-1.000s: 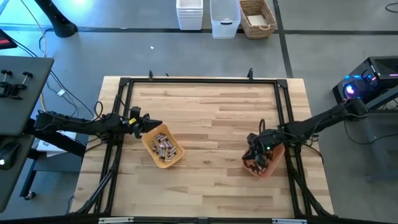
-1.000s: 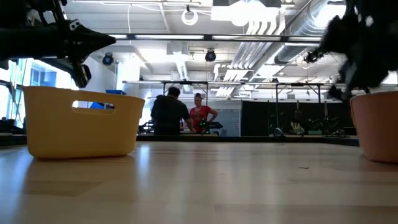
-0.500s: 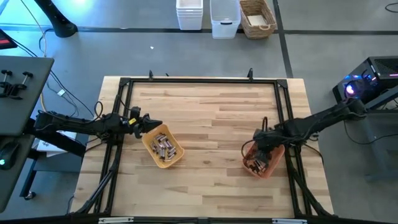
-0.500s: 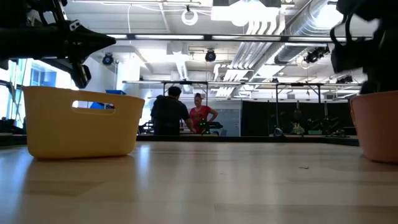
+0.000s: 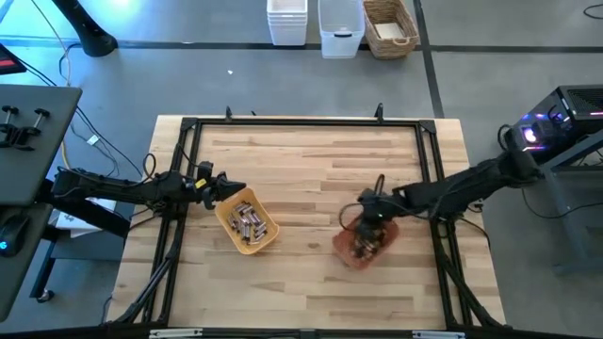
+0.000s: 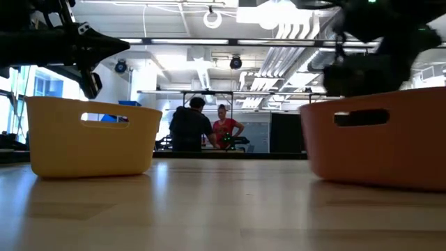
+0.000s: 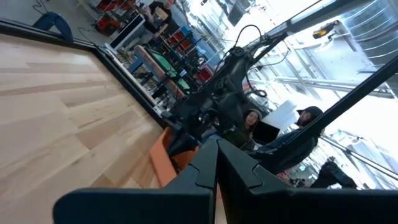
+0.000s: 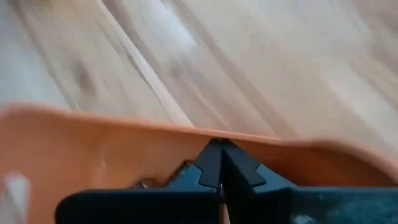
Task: Sort batteries
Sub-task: Move the orange bin to the center of the table, then return to Home Position
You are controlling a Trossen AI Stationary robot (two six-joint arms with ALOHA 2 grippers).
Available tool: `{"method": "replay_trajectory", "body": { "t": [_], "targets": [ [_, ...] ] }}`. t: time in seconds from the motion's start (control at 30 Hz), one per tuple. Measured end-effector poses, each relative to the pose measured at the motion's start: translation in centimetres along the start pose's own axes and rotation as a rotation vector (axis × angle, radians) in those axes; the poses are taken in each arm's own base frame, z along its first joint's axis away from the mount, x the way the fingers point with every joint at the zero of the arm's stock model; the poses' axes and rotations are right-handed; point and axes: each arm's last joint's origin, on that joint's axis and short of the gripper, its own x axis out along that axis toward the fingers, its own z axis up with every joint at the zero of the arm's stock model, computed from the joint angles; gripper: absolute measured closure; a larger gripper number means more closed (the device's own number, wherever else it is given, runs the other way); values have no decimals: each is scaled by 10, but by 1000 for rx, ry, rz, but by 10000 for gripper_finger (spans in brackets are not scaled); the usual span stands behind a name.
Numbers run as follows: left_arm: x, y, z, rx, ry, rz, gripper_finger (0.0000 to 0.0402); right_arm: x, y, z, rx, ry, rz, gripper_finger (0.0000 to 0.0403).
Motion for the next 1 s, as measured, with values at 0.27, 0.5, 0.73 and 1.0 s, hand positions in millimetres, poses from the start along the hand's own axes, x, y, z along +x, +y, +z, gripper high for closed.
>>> {"method": "replay_trajectory", "body": {
  "t": [0.27,0.5,0.73,1.0],
  "targets": [
    [0,0,0,0,0,0,402,40,23,57,-103,-42,17,403],
    [0,0,0,0,0,0,402,64,52,117,-278,-100,39,403],
    [0,0,0,0,0,-1,402,27,68,143,-516,-130,225,403],
    [0,0,0,0,-1,-1,402,-43,6,67,-338,-334,361,403]
  ]
}}
